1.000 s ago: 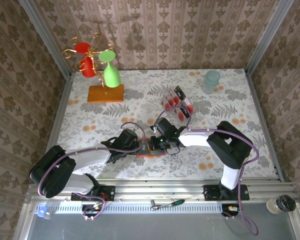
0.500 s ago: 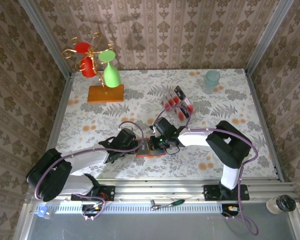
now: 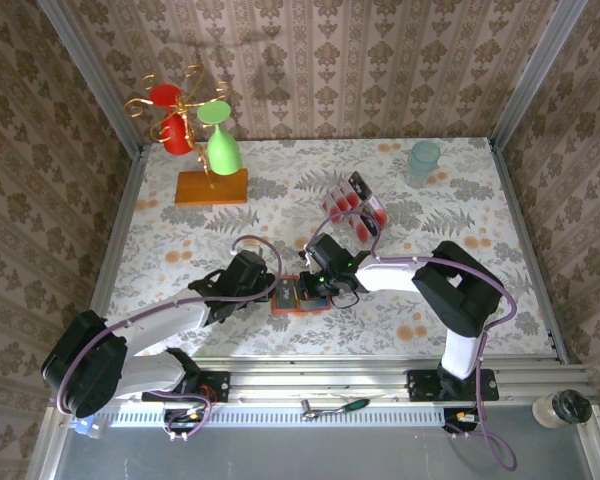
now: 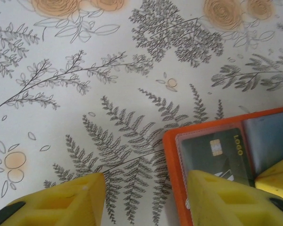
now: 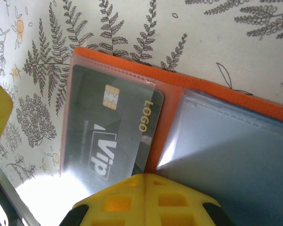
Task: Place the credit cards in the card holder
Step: Insert the credit card into the card slot, then flip over the card slot in the card holder.
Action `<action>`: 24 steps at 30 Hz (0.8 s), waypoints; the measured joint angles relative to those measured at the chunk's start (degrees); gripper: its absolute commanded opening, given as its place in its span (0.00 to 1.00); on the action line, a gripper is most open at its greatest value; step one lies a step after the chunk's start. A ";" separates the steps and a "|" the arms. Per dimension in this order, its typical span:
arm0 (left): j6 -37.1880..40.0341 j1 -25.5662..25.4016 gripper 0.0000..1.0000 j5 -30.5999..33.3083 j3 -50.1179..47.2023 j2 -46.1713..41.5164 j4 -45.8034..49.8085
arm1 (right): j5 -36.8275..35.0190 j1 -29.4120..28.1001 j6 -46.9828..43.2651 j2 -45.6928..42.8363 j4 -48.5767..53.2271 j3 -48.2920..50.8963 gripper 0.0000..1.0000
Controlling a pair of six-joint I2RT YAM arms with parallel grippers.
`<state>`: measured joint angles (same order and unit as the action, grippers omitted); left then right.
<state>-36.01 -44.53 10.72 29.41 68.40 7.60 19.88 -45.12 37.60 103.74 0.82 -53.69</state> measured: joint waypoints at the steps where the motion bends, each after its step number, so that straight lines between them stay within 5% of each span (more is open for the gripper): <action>1: 0.00 0.00 0.50 -0.31 0.50 0.00 -0.04 | -0.09 0.17 -0.17 -0.42 0.48 0.00 0.04; 11: -0.02 -2.89 0.50 -1.97 8.55 2.54 -0.31 | -0.17 6.64 -2.56 -7.26 4.13 0.00 0.04; 24: -1.55 -8.00 0.50 -4.09 11.39 9.11 -3.17 | 0.90 9.88 -4.24 -2.69 4.61 0.00 0.04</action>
<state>-37.56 -52.53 6.63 40.80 77.52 4.43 20.78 -35.24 33.36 101.06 5.43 -53.69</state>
